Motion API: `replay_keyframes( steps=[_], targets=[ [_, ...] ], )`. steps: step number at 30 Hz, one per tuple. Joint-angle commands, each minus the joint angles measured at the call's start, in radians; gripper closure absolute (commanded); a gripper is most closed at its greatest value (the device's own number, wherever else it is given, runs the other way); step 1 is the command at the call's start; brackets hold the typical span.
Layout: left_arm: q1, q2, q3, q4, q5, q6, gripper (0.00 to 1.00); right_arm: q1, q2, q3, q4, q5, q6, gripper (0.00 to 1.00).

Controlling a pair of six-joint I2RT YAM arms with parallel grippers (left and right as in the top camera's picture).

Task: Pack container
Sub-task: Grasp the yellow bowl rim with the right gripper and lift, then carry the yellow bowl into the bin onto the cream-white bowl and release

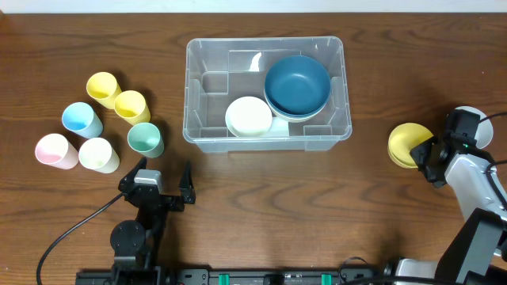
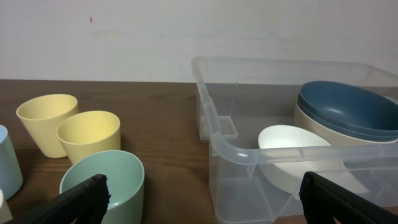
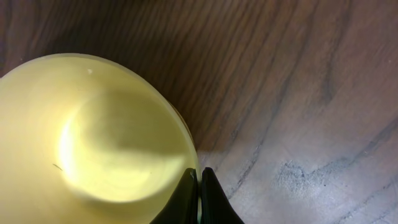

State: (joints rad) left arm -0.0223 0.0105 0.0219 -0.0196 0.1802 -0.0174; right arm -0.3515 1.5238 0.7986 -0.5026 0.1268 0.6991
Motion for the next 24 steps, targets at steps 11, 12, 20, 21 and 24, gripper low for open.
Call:
replay_keyframes(
  steps=[11,12,20,21,24],
  targets=[
    [0.004,-0.006,-0.018,-0.033,0.014,0.017,0.02,-0.008,-0.101,0.202,-0.045,-0.234,-0.208,0.99],
    [0.004,-0.006,-0.018,-0.033,0.014,0.017,0.02,-0.008,-0.113,0.232,-0.070,-0.247,-0.209,0.99],
    [0.004,-0.006,-0.018,-0.033,0.014,0.017,0.02,-0.005,-0.213,0.423,-0.169,-0.484,-0.290,0.99],
    [0.004,-0.006,-0.018,-0.033,0.014,0.017,0.02,0.000,-0.227,0.430,-0.160,-0.529,-0.289,0.99],
    [0.004,-0.006,-0.018,-0.033,0.014,0.017,0.02,0.037,-0.251,0.432,-0.121,-0.615,-0.284,0.99]
  ],
)
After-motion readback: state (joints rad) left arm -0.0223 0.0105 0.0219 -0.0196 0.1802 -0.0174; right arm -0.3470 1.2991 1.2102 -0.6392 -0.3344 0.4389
